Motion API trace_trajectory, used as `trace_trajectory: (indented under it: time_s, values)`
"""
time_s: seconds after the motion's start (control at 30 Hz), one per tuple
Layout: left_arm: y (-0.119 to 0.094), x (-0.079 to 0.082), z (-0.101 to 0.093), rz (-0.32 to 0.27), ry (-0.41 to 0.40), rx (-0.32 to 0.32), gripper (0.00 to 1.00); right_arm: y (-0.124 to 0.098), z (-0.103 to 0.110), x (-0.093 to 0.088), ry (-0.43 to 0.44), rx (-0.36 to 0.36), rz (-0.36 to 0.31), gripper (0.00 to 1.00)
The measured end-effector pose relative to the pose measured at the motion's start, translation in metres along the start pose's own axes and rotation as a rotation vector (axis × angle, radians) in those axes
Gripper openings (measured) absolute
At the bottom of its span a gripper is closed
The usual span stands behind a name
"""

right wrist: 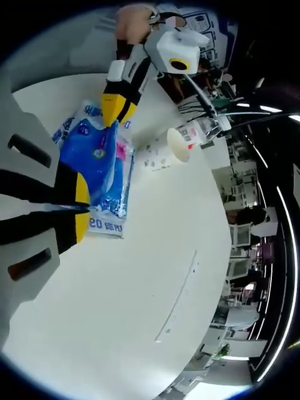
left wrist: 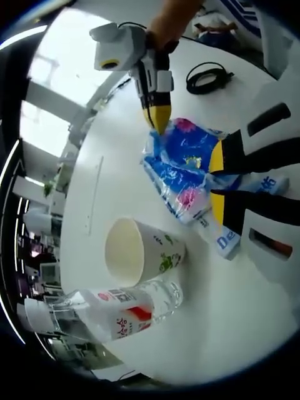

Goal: Arrange the tabletop items into an orderly group along one side of the table until the central work area is clear of visible clutter.

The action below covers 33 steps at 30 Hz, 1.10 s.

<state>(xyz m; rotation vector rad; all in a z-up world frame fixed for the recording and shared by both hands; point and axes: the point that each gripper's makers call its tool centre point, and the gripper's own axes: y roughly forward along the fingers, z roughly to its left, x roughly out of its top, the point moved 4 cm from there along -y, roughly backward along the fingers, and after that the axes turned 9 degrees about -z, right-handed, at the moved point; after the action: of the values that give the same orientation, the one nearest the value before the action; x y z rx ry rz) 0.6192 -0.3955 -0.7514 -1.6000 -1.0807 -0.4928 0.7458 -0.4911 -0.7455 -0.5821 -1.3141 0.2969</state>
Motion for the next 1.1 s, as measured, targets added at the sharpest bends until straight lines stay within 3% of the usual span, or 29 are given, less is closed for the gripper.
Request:
trace_trajectory:
  time_s: [0.5, 1.1]
  values:
    - [-0.005, 0.003, -0.002, -0.016, -0.015, -0.007, 0.0, -0.012, 0.004, 0.006, 0.023, -0.007, -0.034, 0.0]
    - [0.008, 0.043, -0.039, -0.072, 0.051, -0.107, 0.0, -0.059, -0.022, 0.013, 0.085, -0.119, -0.119, 0.0]
